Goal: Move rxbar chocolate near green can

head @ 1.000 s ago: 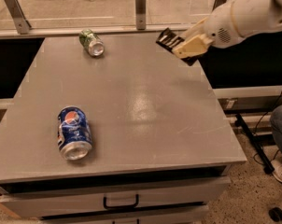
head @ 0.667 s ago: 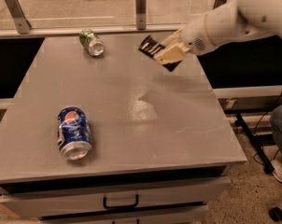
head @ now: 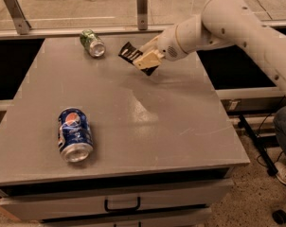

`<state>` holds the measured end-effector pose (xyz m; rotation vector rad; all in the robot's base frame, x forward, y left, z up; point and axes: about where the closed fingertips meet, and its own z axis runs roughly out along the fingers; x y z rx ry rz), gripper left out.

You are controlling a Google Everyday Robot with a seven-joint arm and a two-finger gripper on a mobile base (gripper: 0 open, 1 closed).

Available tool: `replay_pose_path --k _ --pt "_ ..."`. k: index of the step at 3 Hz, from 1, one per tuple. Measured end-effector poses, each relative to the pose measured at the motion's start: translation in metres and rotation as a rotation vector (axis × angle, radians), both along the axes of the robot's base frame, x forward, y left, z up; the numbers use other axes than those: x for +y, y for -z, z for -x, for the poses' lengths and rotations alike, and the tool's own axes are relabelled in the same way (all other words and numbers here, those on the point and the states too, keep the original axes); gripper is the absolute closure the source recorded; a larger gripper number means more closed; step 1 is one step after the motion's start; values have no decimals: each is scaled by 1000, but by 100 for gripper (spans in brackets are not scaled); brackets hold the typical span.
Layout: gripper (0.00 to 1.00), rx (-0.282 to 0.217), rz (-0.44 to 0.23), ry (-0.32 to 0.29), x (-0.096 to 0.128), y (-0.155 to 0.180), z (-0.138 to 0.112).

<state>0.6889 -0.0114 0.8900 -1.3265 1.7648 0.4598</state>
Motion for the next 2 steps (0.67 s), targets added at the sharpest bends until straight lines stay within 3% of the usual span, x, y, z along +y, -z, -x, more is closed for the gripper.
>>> replay_pose_path --k 2 --pt "100 7 -22 32 40 29 -43"
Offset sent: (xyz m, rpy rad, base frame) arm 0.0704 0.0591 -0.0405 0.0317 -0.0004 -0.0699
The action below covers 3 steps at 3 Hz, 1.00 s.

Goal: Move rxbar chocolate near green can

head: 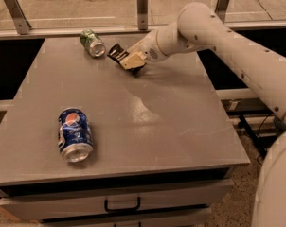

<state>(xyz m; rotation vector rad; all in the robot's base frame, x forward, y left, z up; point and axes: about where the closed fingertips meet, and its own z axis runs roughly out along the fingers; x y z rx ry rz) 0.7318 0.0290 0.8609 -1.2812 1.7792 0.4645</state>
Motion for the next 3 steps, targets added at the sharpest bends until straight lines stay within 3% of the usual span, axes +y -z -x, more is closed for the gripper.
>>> replay_pose_path --k 1,3 --pt "83 -10 -6 38 16 7 -16" --pt "36 -19 -15 83 27 9 -29"
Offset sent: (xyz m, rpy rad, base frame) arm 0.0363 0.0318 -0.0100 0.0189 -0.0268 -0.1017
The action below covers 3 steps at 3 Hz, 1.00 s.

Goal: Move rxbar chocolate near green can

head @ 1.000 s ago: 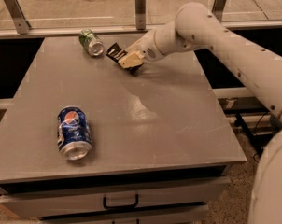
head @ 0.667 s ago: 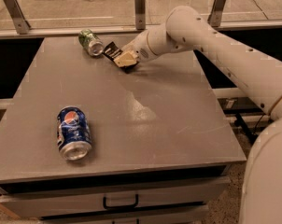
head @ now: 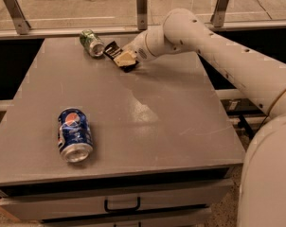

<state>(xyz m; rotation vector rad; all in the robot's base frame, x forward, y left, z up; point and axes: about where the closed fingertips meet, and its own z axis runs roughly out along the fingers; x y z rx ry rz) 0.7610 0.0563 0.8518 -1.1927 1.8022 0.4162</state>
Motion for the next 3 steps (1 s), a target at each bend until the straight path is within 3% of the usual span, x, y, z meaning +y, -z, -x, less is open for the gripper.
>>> replay_pose_path --k 1,2,3 --pt "13 -8 -19 1 3 -9 -2" --pt "0 -24 -53 -15 7 -27 -2" --pt "0 -57 -93 -42 7 -60 6"
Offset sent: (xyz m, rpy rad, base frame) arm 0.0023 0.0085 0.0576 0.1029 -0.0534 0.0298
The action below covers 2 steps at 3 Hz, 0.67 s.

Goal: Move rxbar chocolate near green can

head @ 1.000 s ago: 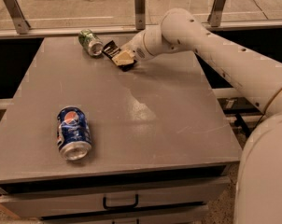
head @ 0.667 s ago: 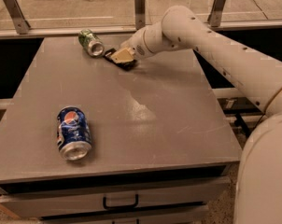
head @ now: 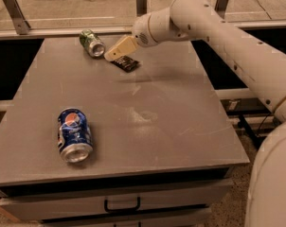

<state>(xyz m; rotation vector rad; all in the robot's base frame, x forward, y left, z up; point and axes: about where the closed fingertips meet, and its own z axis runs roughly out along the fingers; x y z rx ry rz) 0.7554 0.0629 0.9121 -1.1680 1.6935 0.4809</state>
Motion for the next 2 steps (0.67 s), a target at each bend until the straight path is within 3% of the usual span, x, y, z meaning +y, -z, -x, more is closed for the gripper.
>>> replay_pose_path --k 1,2 --pt "0 -50 -21 -33 -42 -39 5" --pt "0 -170 37 -60 -121 -103 22"
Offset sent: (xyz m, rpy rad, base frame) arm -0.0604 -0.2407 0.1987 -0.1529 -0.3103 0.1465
